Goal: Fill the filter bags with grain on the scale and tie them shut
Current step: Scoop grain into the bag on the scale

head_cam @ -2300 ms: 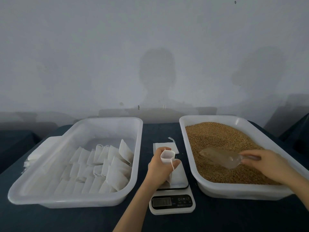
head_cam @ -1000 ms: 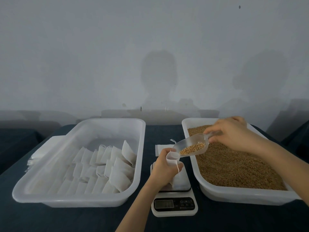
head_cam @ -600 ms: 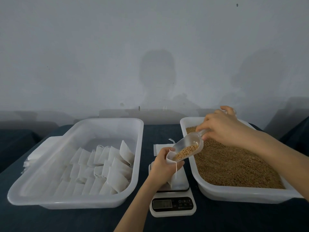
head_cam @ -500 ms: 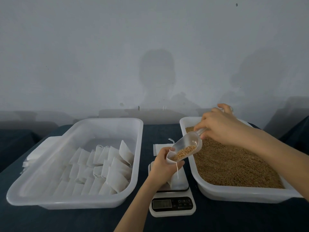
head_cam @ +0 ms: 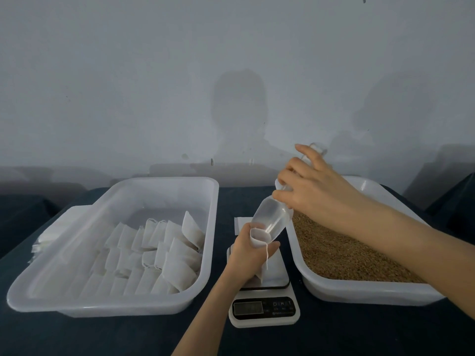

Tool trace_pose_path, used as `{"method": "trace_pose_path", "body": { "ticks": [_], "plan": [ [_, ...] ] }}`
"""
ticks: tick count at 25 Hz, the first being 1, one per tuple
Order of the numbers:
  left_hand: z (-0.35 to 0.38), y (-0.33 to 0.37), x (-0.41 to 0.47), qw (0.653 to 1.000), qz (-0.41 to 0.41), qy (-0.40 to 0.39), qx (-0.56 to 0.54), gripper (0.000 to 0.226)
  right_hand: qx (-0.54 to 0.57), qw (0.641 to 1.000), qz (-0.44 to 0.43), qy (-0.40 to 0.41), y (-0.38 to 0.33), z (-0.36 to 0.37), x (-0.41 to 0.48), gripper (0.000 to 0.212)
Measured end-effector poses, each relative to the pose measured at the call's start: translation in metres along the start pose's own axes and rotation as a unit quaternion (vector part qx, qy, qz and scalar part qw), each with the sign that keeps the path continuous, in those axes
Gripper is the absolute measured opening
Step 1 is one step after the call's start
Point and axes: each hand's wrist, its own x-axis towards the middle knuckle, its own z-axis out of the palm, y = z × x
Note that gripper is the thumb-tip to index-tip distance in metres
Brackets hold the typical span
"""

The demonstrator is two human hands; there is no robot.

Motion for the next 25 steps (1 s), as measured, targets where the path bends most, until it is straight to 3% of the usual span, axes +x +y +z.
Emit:
{"method": "trace_pose_path", "body": {
  "ticks": [7,10,14,18,20,23,25],
  "plan": [
    [-0.002,-0.003,0.001,1.0,0.005,-0.001,-0.003,0.044,0.03,0.999,0.005,0.041,0.005,-0.003,-0.014,0.032],
    [0.0,-0.005,0.001,1.0,0.007,0.0,-0.008,0.042,0.087,0.993,0.075,0.033,0.019,-0.006,-0.019,0.041],
    [-0.001,-0.008,0.002,1.0,0.009,0.003,0.002,0.041,0.124,0.968,0.22,0.005,0.037,0.002,-0.046,0.031],
    [-0.002,-0.008,0.002,1.0,0.009,0.003,0.011,0.042,0.147,0.902,0.389,-0.112,0.036,0.033,-0.092,0.028],
    [-0.002,-0.008,0.002,1.0,0.006,0.005,0.013,0.042,0.198,0.85,0.449,-0.193,0.026,0.054,-0.115,0.023],
    [-0.002,-0.008,0.001,1.0,0.006,0.004,0.012,0.042,0.334,0.743,0.513,-0.27,0.009,0.084,-0.139,0.022],
    [-0.002,-0.008,0.001,1.0,0.004,0.002,0.011,0.042,0.358,0.707,0.535,-0.292,0.002,0.098,-0.147,0.025]
  ]
}}
